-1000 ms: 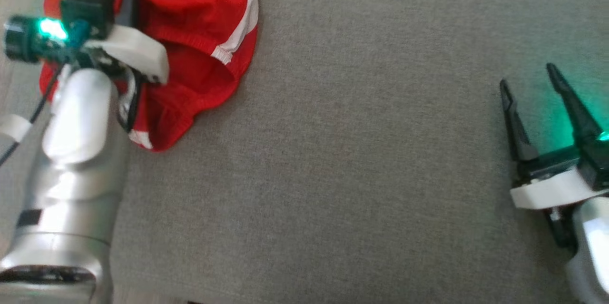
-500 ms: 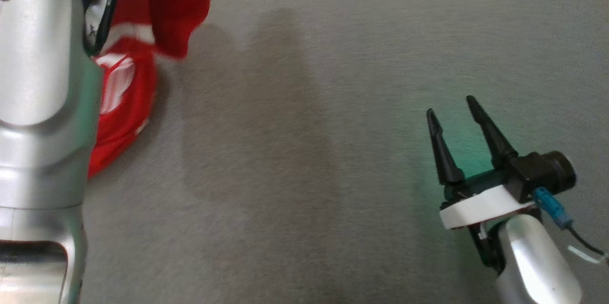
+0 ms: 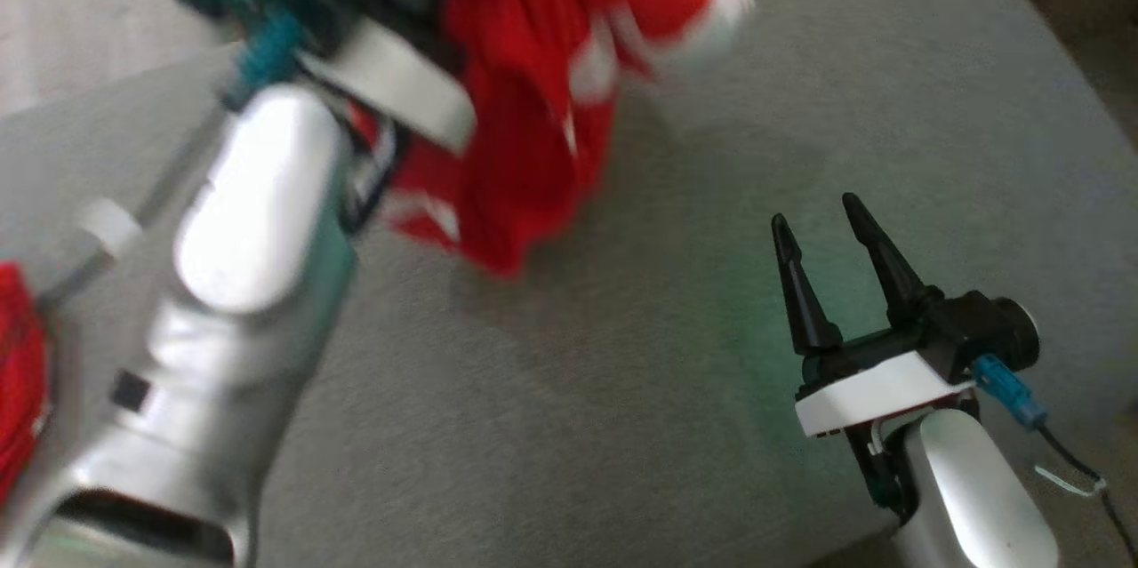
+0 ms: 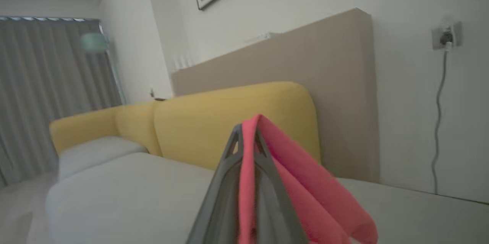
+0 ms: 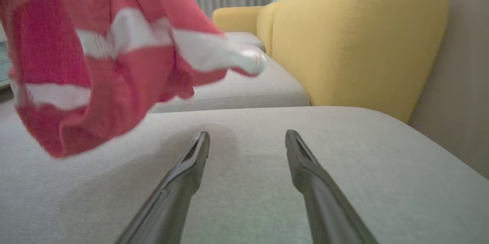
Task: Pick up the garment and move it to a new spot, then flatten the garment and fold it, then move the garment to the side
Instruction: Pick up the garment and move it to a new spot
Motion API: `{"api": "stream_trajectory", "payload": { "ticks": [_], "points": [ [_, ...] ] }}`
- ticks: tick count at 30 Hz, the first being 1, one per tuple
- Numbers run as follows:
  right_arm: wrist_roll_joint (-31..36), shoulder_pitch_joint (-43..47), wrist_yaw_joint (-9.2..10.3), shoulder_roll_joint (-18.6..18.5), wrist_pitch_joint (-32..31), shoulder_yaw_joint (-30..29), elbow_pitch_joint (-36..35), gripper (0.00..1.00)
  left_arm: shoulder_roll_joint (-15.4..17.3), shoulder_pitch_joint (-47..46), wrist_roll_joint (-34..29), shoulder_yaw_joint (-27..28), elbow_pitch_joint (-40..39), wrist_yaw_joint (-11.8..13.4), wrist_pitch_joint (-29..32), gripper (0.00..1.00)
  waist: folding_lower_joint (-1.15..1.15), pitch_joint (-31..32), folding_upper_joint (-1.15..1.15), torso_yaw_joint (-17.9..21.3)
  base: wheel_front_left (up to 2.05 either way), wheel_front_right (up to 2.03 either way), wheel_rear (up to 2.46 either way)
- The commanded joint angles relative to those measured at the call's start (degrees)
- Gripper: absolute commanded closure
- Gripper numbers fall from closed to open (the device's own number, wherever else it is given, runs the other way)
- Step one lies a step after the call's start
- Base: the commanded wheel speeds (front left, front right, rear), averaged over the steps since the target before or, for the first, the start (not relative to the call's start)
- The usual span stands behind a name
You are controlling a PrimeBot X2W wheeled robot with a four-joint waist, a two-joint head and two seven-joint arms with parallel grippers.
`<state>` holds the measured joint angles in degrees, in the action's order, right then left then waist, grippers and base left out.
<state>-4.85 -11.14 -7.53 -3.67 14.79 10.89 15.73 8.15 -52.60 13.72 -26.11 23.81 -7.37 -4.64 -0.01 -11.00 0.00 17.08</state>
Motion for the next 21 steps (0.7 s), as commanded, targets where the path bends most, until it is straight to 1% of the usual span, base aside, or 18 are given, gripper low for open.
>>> {"api": "stream_trajectory", "payload": {
  "ticks": [1,2,3,4,5,6,7,9,11,13,15,21],
  "points": [
    [-0.6,-1.2,0.04,0.7,0.2,1.3,-1.3,0.0,0.8,1.5,1.3,-1.2,1.6,-0.1,-2.0,1.0,0.01,-0.4,0.0,4.5,0.0,0.0,0.0],
    [-0.8,-0.9,0.04,0.7,0.2,1.2,-1.2,0.0,0.2,3.0,2.1,-2.1,3.5,-0.1,-3.3,1.0,0.01,-0.5,0.0,4.7,0.0,0.0,0.0],
    [-1.2,-0.6,0.04,0.8,0.2,1.3,-1.0,0.0,-0.4,4.6,2.7,-2.8,5.6,-0.1,-4.7,0.53,0.01,-0.6,0.0,4.9,0.0,0.0,0.0],
    [-1.7,-0.4,0.04,0.8,0.2,1.6,-0.8,0.0,-1.0,6.1,3.0,-3.4,7.7,-0.1,-5.9,0.0,0.01,-0.6,0.0,5.0,0.0,0.0,0.0],
    [-2.1,-0.2,0.04,0.8,0.2,1.8,-0.6,0.0,-1.5,7.6,3.1,-3.7,9.4,0.2,-7.2,0.0,0.01,-0.6,0.0,5.1,0.0,0.0,0.0],
    [-2.1,-0.2,0.04,0.8,0.2,1.8,-0.6,0.0,-1.5,7.6,3.1,-3.7,9.4,0.2,-7.2,0.0,0.01,-0.6,0.0,5.1,0.0,0.0,0.0],
    [-2.5,0.0,0.04,0.8,0.2,2.1,-0.4,0.0,-2.1,9.1,3.2,-3.7,11.0,0.8,-8.3,0.0,0.01,-0.5,0.0,5.1,0.0,0.0,0.0],
    [-3.0,0.4,0.04,0.8,0.2,2.2,-0.2,0.0,-3.1,12.3,3.4,-3.4,12.9,3.0,-9.8,0.0,0.01,-0.1,0.0,4.7,0.0,0.0,0.0],
    [-3.3,0.9,0.04,0.8,0.2,2.0,-0.1,0.0,-4.0,15.7,3.7,-2.4,12.3,5.6,-10.3,0.0,0.01,0.7,0.0,3.6,0.0,0.0,0.0],
    [-3.3,1.5,0.04,0.8,0.2,1.7,-0.1,0.0,-4.6,19.8,3.2,-0.5,7.5,8.6,-10.3,0.0,0.01,1.6,0.0,2.1,0.0,0.0,0.0],
    [-3.0,2.2,0.04,0.8,0.2,1.4,0.2,0.0,-4.9,24.7,2.1,1.0,2.7,10.7,-10.3,0.0,0.01,3.0,0.0,0.3,0.0,0.0,0.0],
    [-1.8,4.9,0.04,0.8,0.2,-0.3,0.8,0.0,-5.2,38.9,0.0,6.7,-9.8,14.1,-10.3,0.0,0.01,8.3,0.0,-4.9,0.0,0.0,0.0]
  ]
}}
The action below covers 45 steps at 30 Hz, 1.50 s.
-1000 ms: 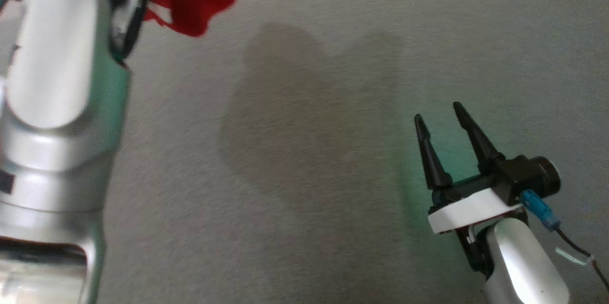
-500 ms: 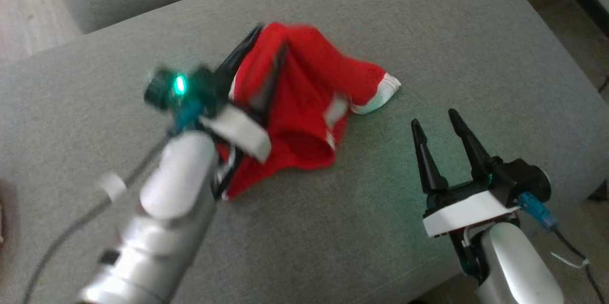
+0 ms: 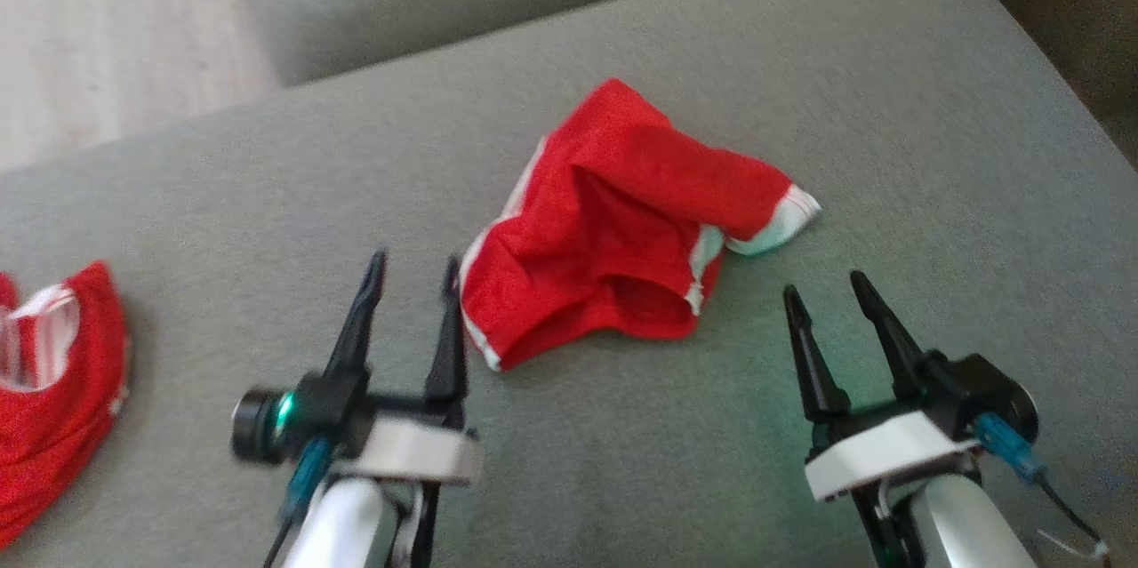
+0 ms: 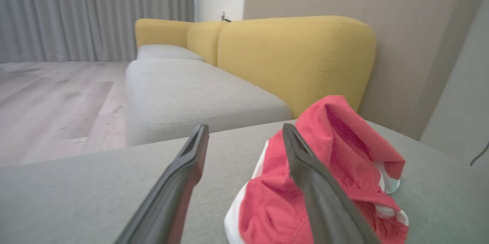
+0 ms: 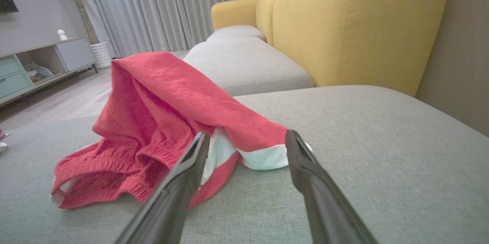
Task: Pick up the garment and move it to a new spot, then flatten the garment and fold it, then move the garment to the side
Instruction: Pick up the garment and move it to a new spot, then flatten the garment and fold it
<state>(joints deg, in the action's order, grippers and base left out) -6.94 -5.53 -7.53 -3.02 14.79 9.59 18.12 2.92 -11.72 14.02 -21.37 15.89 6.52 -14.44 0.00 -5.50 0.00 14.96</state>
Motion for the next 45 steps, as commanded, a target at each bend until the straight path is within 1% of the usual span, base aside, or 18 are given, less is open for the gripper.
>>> {"api": "stream_trajectory", "payload": {
  "ticks": [1,7,12,14,19,25,37,45],
  "points": [
    [0.4,-0.4,0.04,0.1,0.2,0.8,-1.6,0.0,0.0,0.1,-0.6,3.0,-4.0,0.6,-0.5,0.0,0.0,3.5,0.0,-3.5,0.0,0.0,0.0],
    [0.6,2.4,0.04,-0.2,0.2,-2.0,-2.9,0.0,0.0,11.1,-0.7,8.4,-14.3,3.8,-0.5,0.0,0.0,7.1,0.0,-7.1,0.0,0.0,0.0],
    [1.2,5.9,0.04,-0.2,0.2,-4.7,-4.4,0.0,0.0,17.2,-1.5,9.9,-18.6,6.2,-0.6,0.0,0.0,9.1,0.0,-9.5,0.0,0.0,0.0],
    [1.4,7.1,0.04,-0.2,0.2,-5.4,-5.0,0.0,0.0,18.9,-2.3,9.9,-19.7,6.8,-0.6,0.0,0.0,9.6,0.0,-10.1,0.0,0.0,0.0],
    [1.5,9.2,0.04,-0.1,0.2,-5.2,-6.0,0.0,0.0,22.9,-4.9,9.9,-21.3,6.9,-0.6,0.0,0.0,10.1,0.0,-10.7,0.0,0.0,0.0],
    [1.9,10.1,0.04,-0.7,0.2,-3.4,-6.8,0.0,0.0,25.7,-6.2,10.0,-20.5,6.4,-0.6,0.0,0.0,9.8,0.0,-11.0,0.0,0.0,0.0],
    [2.1,10.0,0.04,-1.0,0.2,-2.2,-7.2,0.0,0.0,26.1,-5.7,8.6,-18.9,6.4,-0.6,0.0,0.0,9.5,0.0,-11.6,0.0,0.0,0.0],
    [1.8,9.8,0.04,-1.2,0.2,-1.8,-7.1,0.0,0.0,25.8,-5.3,8.1,-18.3,6.0,-0.6,0.0,0.0,9.2,0.0,-11.8,0.0,0.0,0.0]
  ]
}}
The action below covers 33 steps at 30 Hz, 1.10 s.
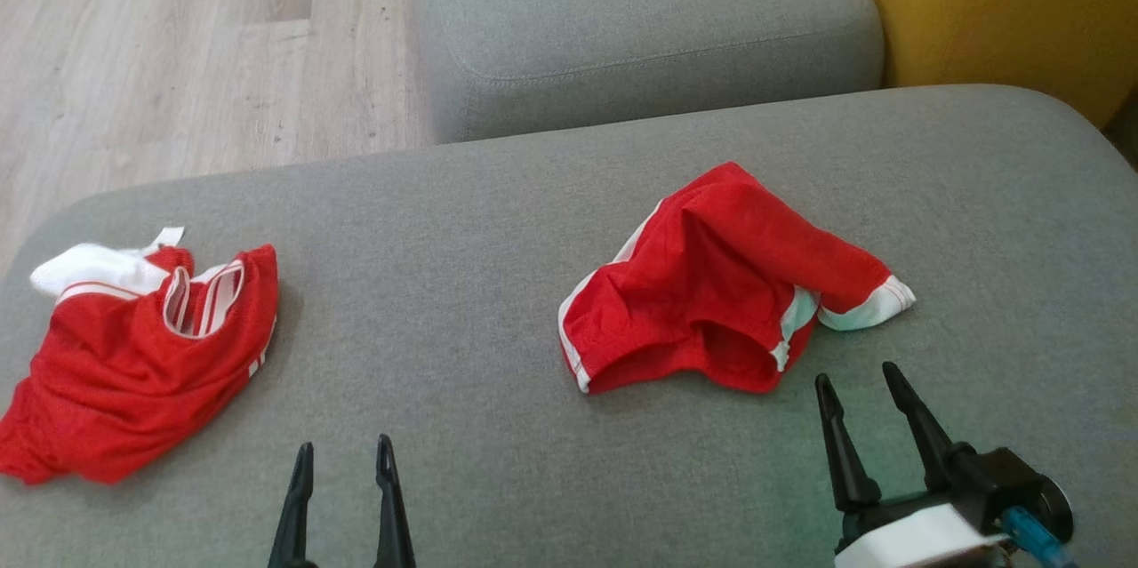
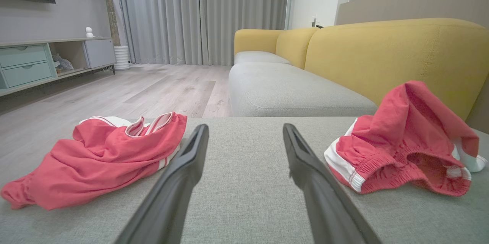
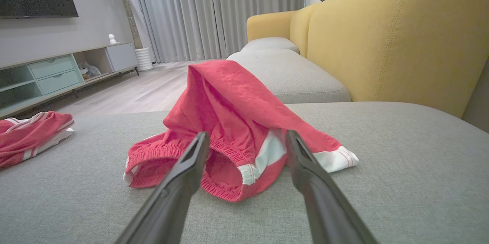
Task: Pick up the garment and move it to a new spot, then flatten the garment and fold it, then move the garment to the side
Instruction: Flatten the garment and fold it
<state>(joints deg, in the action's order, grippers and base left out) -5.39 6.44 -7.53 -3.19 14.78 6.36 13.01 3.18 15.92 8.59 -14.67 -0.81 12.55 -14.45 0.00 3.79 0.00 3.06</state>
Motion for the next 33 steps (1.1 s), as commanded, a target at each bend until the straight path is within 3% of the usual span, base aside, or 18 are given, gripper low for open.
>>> {"api": "stream_trajectory", "payload": {
  "ticks": [1,10,18,24,33],
  "points": [
    [0.2,-2.3,0.04,-1.0,0.2,1.5,-1.9,0.0,-0.3,-1.9,0.3,1.2,-1.5,-0.2,-0.5,0.0,0.0,-0.1,0.0,0.2,0.0,0.0,0.0],
    [-0.4,-3.8,0.04,-1.3,0.2,2.0,-2.9,0.0,-0.3,-4.9,2.3,-3.6,1.2,-2.1,-0.5,0.0,0.0,-2.4,0.0,4.2,0.0,0.0,0.0],
    [-1.5,-6.2,0.04,-1.8,0.2,3.7,-3.5,0.0,-0.3,-14.0,8.4,-14.1,10.3,-9.0,-0.5,0.0,0.0,-6.2,0.0,12.3,0.0,0.0,0.0],
    [-2.7,-9.4,0.04,-1.8,0.2,4.6,-4.2,0.0,-0.3,-24.4,15.1,-20.8,17.7,-11.9,-0.5,0.0,0.0,-12.0,0.0,19.1,0.0,0.0,0.0],
    [-4.3,-12.8,0.04,-1.2,0.2,5.0,-4.3,0.0,-0.3,-35.7,20.9,-25.1,25.9,-11.3,-0.5,0.0,0.0,-19.4,0.0,25.6,0.0,0.0,0.0]
  ]
}}
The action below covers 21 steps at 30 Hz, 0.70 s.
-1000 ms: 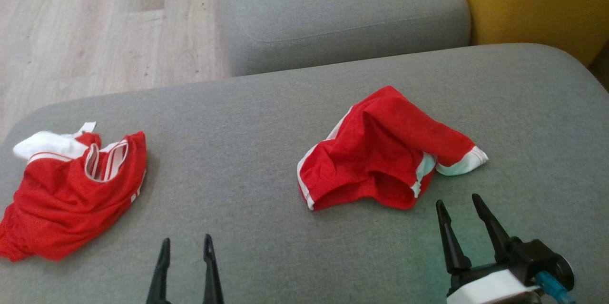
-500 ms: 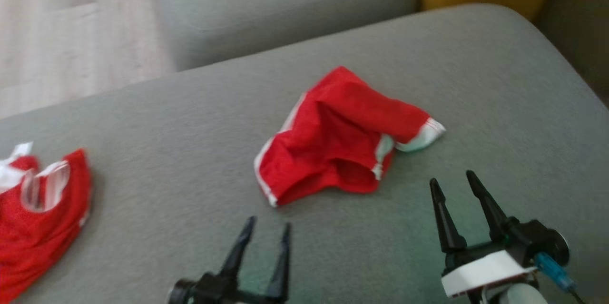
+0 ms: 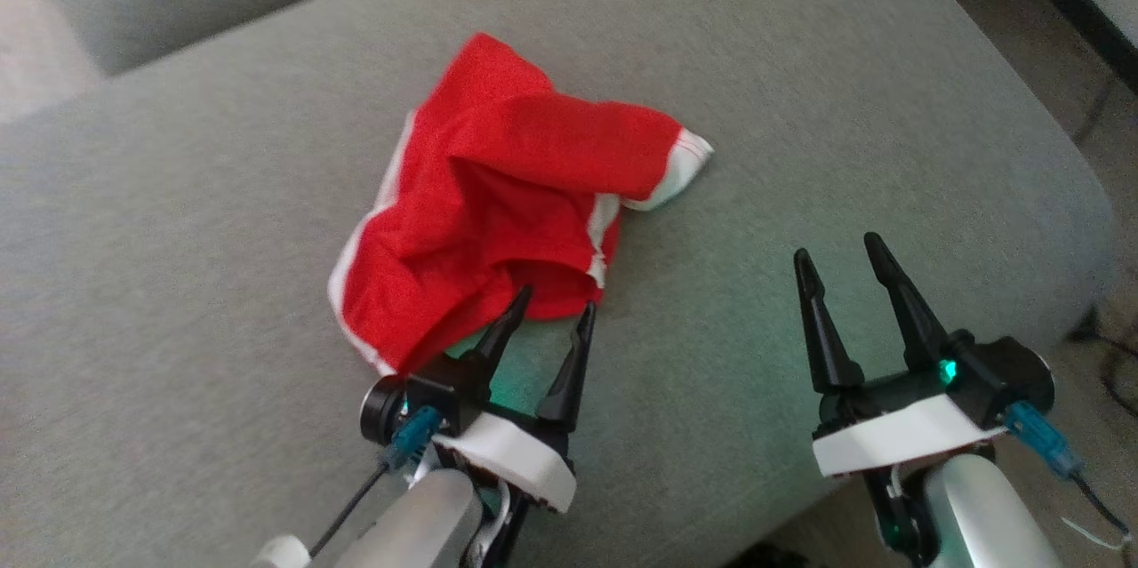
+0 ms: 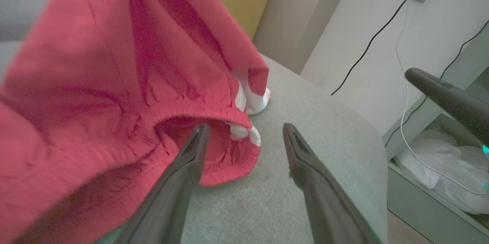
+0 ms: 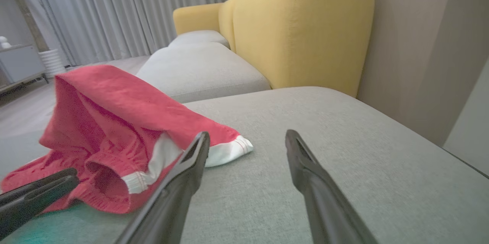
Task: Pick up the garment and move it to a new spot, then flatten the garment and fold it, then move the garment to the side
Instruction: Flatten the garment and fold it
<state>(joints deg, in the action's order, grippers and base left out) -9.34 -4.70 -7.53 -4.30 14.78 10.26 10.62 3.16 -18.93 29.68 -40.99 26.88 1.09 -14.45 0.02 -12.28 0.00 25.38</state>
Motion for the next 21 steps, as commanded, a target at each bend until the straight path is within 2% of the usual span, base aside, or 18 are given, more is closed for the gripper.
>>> {"api": "stream_trajectory", "payload": {
  "ticks": [1,12,13,15,21],
  "points": [
    [-0.5,-1.9,0.04,0.1,0.2,1.1,-1.8,0.0,-0.3,-1.9,0.3,0.9,-0.7,0.2,-0.5,0.0,-0.02,-3.9,0.0,3.8,0.0,0.0,0.0],
    [-1.1,-3.0,0.04,0.9,0.2,2.5,-1.0,0.0,-0.3,-8.1,3.0,-3.0,6.5,-2.3,-0.5,0.0,-0.02,-5.7,0.0,6.0,0.0,0.0,0.0],
    [-1.1,-3.1,0.04,0.9,0.2,2.6,-1.0,0.0,-0.3,-8.4,3.0,-3.3,6.8,-2.4,-0.5,0.11,-0.02,-5.7,0.0,6.1,0.0,0.0,0.0],
    [-1.1,-3.1,0.04,0.9,0.2,2.6,-1.0,0.0,-0.3,-8.8,3.2,-3.5,6.9,-2.4,-0.5,1.0,-0.02,-5.5,0.0,6.1,0.0,0.0,0.0],
    [-0.4,-1.4,0.04,-0.4,0.2,1.9,-0.9,0.0,-0.3,-6.0,2.6,-2.1,2.6,-1.5,-0.5,1.0,-0.02,-3.2,0.0,2.6,0.0,0.0,0.0]
  ]
}}
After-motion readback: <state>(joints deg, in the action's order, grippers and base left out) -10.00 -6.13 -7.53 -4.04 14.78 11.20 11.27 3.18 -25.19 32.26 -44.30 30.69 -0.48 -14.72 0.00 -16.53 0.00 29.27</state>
